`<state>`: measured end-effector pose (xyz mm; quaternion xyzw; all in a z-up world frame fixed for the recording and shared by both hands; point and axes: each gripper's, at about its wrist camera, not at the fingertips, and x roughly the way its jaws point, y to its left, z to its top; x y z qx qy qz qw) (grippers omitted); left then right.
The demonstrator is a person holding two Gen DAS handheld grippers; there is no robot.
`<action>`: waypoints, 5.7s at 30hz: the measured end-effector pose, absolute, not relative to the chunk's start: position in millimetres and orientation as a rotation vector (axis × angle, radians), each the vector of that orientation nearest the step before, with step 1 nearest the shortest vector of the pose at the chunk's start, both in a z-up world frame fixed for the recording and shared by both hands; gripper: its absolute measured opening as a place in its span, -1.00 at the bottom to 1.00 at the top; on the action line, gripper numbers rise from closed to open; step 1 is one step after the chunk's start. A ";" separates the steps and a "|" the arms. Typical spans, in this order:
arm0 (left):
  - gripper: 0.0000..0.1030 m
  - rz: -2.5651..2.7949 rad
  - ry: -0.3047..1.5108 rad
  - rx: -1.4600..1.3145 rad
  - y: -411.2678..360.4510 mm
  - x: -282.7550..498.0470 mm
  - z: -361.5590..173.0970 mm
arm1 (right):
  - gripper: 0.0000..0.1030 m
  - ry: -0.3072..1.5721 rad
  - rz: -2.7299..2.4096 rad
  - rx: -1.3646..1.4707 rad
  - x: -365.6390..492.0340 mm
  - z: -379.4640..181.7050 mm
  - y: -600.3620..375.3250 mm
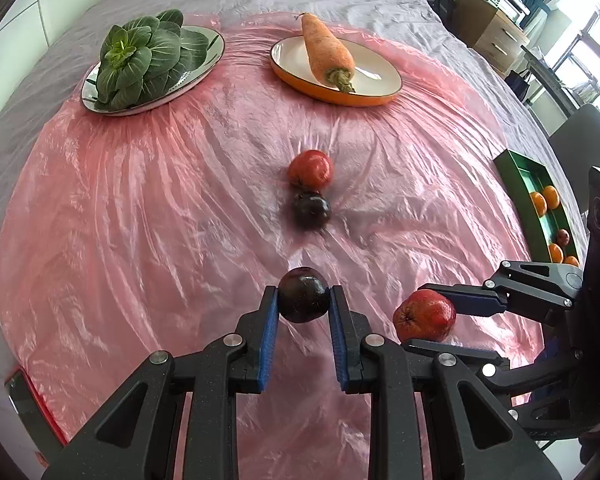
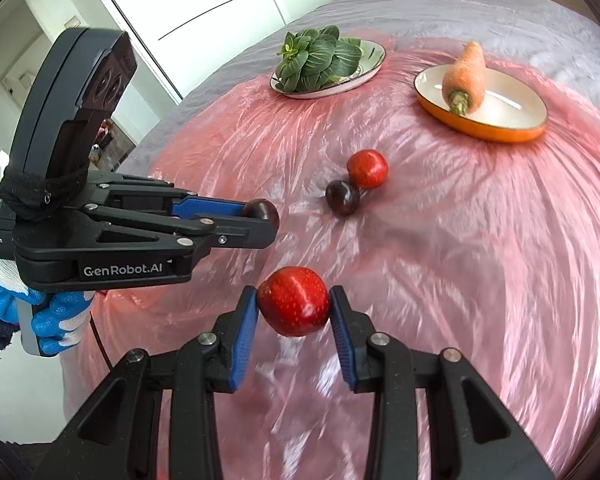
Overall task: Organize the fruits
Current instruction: 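Grasp the dark plum with the left tool while the right tool grasps the red tomato, then carry the dark plum and red tomato over the green tray with both tools, then open the left tool to drop the plum while the right tool releases the tomato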
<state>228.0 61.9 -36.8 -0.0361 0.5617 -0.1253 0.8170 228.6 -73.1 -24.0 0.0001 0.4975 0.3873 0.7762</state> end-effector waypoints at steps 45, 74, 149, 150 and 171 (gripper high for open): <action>-0.60 -0.356 1.273 -0.021 -37.9 150.6 -12.2 | 0.02 1.152 0.794 0.174 109.7 -24.8 -176.1; -0.60 -0.326 1.258 -0.038 -21.9 147.3 -5.2 | -0.12 1.214 0.782 0.204 131.7 -42.9 -152.7; -0.56 -0.532 1.233 0.171 -340.8 262.9 -56.6 | 0.26 1.125 0.190 0.099 256.0 -62.8 -468.4; -0.55 -0.531 1.233 0.173 -340.9 262.5 -56.1 | 0.34 1.126 0.187 0.096 256.3 -63.0 -467.9; -0.07 -0.527 1.134 0.206 -331.4 244.5 -23.8 | 1.00 1.062 0.099 0.122 227.6 -26.0 -473.7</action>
